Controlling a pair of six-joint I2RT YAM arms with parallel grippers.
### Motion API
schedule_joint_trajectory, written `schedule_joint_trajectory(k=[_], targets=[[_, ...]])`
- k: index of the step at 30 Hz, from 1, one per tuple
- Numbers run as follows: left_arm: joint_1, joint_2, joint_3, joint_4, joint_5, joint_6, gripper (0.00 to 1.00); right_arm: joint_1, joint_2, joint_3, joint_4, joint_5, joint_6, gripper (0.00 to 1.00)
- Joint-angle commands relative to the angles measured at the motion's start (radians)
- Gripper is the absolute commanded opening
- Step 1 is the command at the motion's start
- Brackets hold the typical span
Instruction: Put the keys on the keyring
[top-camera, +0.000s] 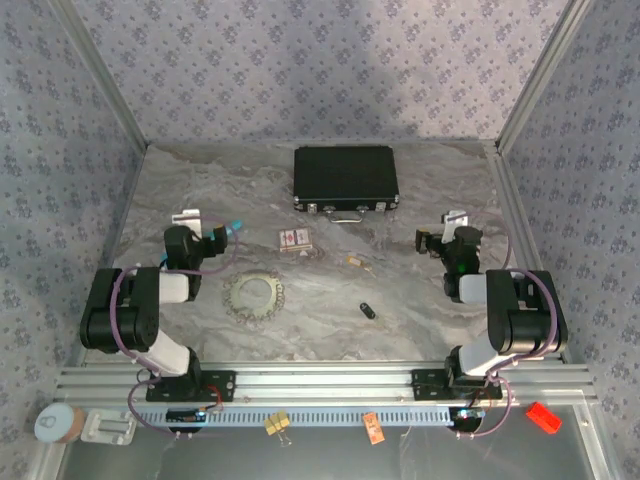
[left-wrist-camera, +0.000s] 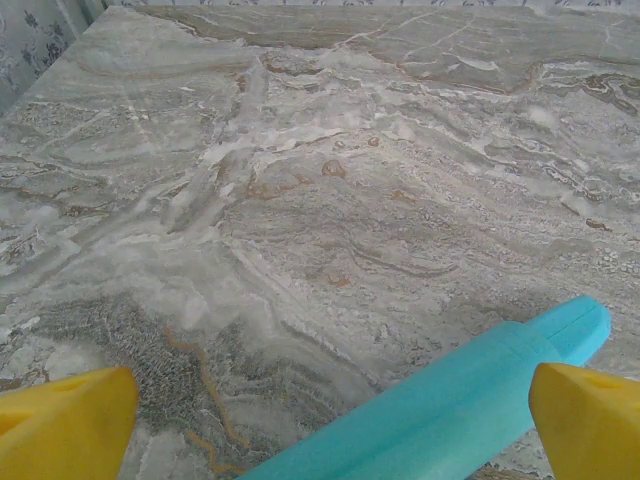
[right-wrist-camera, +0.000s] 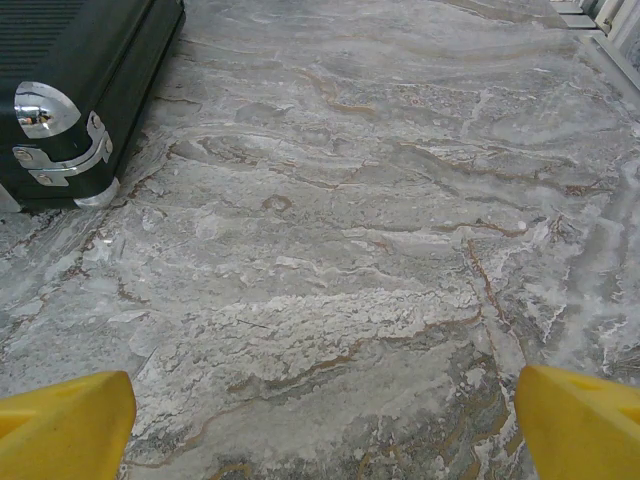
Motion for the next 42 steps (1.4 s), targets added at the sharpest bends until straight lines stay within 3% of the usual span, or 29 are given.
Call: schedule_joint_trajectory(k=[1, 27, 35, 42], targets=[[0.005, -0.004, 0.015, 0.006, 0.010, 0.011, 1.00, -0.001, 0.007, 0.023, 0.009, 0.019, 0.010, 0.99], [0.012, -0.023, 0.020, -0.014, 0.024, 0.008, 1.00, -0.013, -0.008, 0.022, -0.003, -0.011, 0.012, 0.99], [0.009, -0.262, 0.076, -0.339, -0.021, -0.014, 1.00, 0.022, -0.246, 0.139, -0.441, 0.049, 0.091, 0.99], [-0.014, -0.446, 0.094, -0.571, -0.009, -0.145, 1.00, 0.143, -0.395, 0.235, -0.789, 0.028, 0.206, 0.98]])
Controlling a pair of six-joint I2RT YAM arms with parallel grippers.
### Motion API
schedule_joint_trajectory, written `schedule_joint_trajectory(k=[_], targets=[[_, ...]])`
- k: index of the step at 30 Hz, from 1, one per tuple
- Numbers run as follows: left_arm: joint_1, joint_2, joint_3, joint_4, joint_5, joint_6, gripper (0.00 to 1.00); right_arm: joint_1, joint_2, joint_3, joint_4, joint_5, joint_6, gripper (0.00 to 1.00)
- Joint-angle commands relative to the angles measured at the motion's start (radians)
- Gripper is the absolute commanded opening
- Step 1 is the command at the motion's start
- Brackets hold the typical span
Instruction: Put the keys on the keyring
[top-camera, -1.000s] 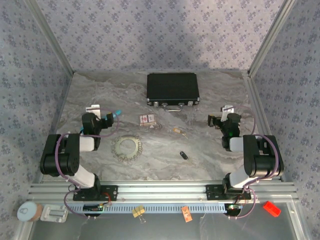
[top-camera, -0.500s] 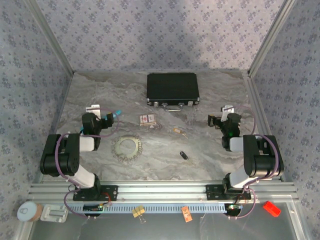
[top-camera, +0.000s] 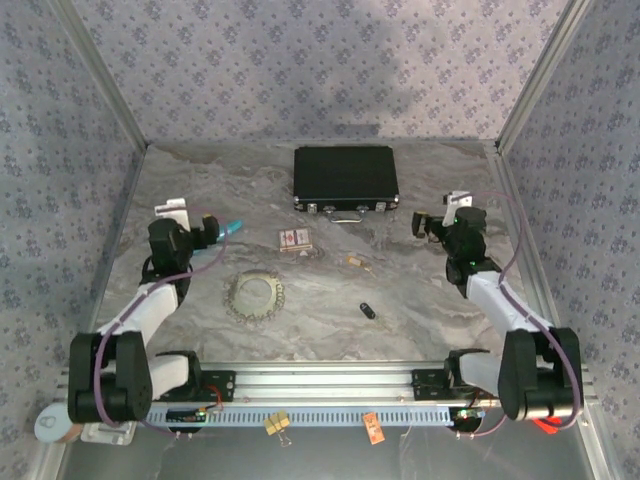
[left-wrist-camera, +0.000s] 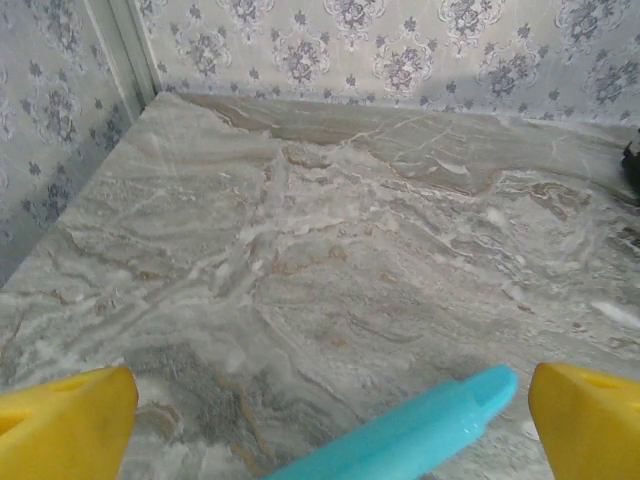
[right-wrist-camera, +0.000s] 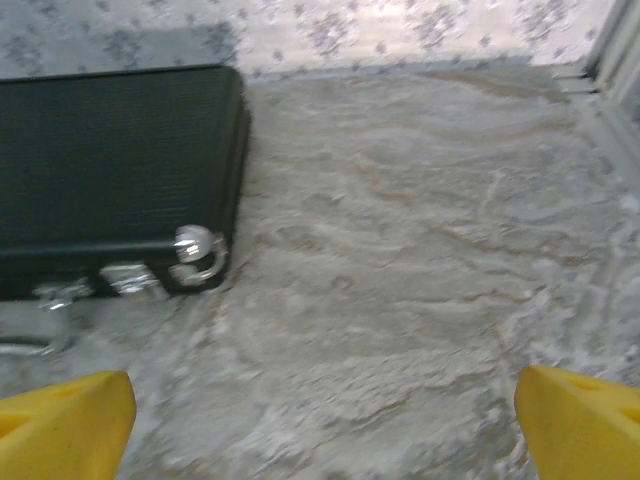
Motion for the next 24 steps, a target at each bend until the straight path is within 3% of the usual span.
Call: schedule_joint_trajectory(k=[1, 10, 19, 24], targets=[[-0.019, -0.055, 0.041, -0.203, -0.002, -0.104, 1.00, 0.054, -0.056, 0.044, -0.263, 0.015, 0.100, 0.98], [-0.033, -0.089, 0.147, -0.608, 0.080, -0.373, 1.00, 0.254, -0.136, 0.122, -0.557, 0.031, 0.288, 0.89], [-0.070, -0.124, 0.095, -0.654, 0.177, -0.515, 1.00, 0.544, -0.037, 0.196, -0.616, 0.061, 0.332, 0.82], [-0.109, -0.125, 0.086, -0.655, 0.179, -0.555, 1.00, 0.675, 0.075, 0.278, -0.640, 0.088, 0.327, 0.80]])
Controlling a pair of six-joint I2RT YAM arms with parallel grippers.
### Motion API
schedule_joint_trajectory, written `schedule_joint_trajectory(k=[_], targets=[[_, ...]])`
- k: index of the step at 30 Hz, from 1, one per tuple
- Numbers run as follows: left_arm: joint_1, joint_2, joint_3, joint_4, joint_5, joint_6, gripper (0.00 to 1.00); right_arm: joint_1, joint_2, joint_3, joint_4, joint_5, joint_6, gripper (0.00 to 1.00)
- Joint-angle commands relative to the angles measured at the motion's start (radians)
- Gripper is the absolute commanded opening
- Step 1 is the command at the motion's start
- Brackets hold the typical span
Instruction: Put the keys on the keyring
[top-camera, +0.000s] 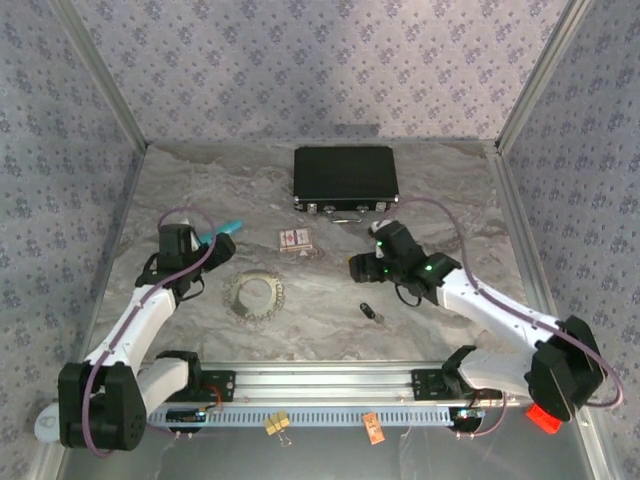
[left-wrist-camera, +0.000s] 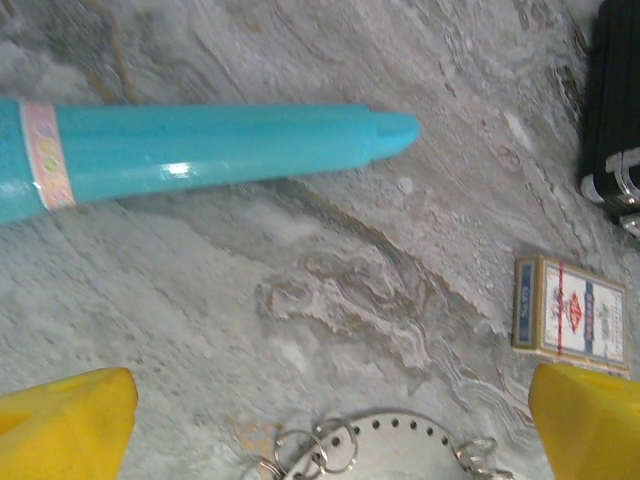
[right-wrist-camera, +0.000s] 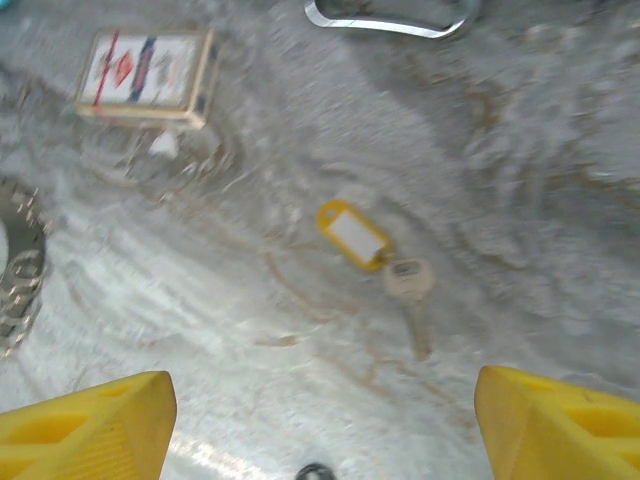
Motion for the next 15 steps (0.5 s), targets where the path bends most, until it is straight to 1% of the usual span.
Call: schedule_joint_trajectory(k=[1, 4, 9, 11, 12, 13, 15], targets=[[-0.024, -0.007, -0.008, -0.025, 0.025, -0.053, 1.00, 0.057, 0.068, 0.079, -0.045, 0.035, 0.020, 0.80], [-0.044, 0.007, 0.010, -0.054, 0.021, -0.049, 1.00, 0.096, 0.154, 0.140, -0.030, 0.025, 0.033, 0.81], [-0.074, 0.020, 0.024, -0.122, 0.015, -0.062, 1.00, 0.118, 0.305, 0.220, 0.058, -0.072, 0.024, 0.78], [-0.092, 0.022, 0.021, -0.141, 0.014, -0.075, 0.99, 0.119, 0.376, 0.270, 0.066, -0.120, 0.006, 0.73], [-0.102, 0.023, 0.021, -0.159, 0.006, -0.078, 0.98, 0.120, 0.414, 0.299, 0.063, -0.153, -0.015, 0.68], [-0.113, 0.024, 0.022, -0.173, -0.002, -0.077, 0.96, 0.120, 0.452, 0.327, 0.062, -0.186, -0.026, 0.63], [-0.132, 0.027, 0.028, -0.197, -0.017, -0.070, 0.92, 0.124, 0.511, 0.375, 0.063, -0.222, -0.029, 0.57]])
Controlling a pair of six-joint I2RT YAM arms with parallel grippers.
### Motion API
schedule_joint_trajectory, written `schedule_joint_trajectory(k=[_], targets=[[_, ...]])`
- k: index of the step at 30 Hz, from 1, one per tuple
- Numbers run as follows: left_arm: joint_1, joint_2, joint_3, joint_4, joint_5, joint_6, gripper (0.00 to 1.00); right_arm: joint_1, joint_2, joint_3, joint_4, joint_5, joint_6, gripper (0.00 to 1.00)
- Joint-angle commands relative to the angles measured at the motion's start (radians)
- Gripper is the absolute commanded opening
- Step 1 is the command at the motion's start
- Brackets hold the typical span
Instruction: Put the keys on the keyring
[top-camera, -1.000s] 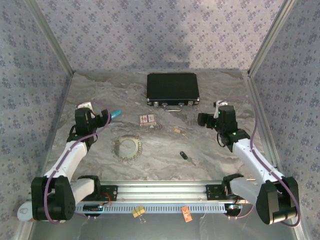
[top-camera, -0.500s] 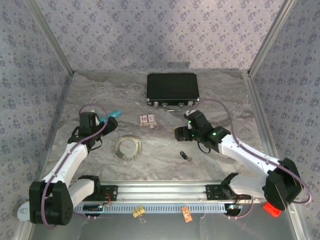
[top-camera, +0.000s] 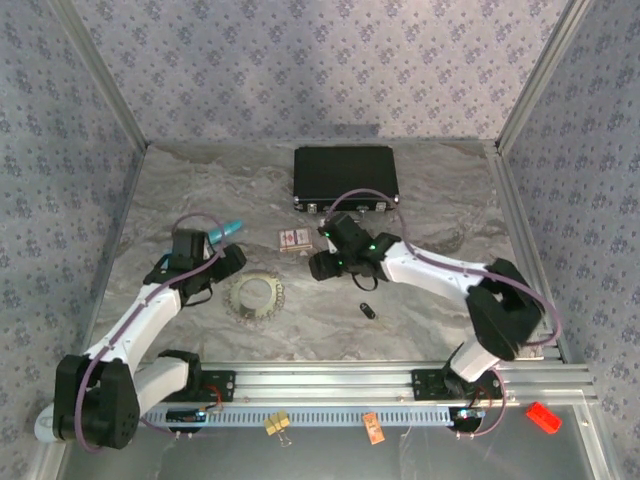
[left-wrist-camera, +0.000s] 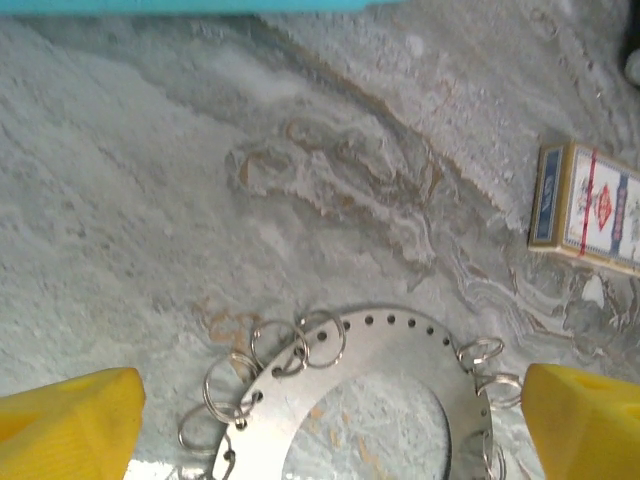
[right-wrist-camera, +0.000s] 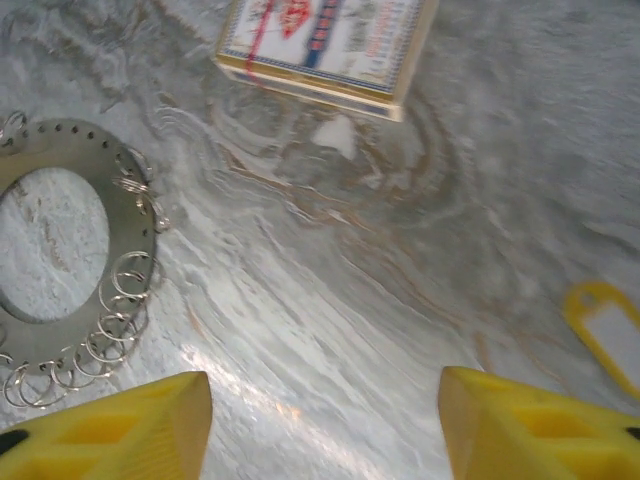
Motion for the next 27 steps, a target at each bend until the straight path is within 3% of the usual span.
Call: schedule_joint_trajectory(k=[1, 6, 12, 16, 21, 27], targets=[[-0.030, 0.008, 0.034, -0.078, -0.028, 0.000, 0.89, 0.011, 0.078, 0.080, 0.008, -0.102, -0.013, 0.56], [-0.095, 0.057, 0.095, -0.151, -0.108, 0.060, 0.74, 0.018, 0.121, 0.136, 0.033, -0.111, 0.001, 0.55], [-0.221, 0.202, 0.205, -0.235, -0.250, 0.123, 0.61, -0.002, 0.079, 0.063, 0.063, -0.098, 0.020, 0.54], [-0.296, 0.320, 0.293, -0.285, -0.359, 0.154, 0.47, -0.010, 0.044, 0.010, 0.078, -0.096, 0.028, 0.54], [-0.330, 0.441, 0.360, -0.308, -0.450, 0.160, 0.38, -0.014, 0.003, -0.047, 0.103, -0.097, 0.039, 0.54], [-0.331, 0.518, 0.379, -0.308, -0.482, 0.148, 0.29, -0.020, -0.025, -0.086, 0.124, -0.100, 0.042, 0.54]])
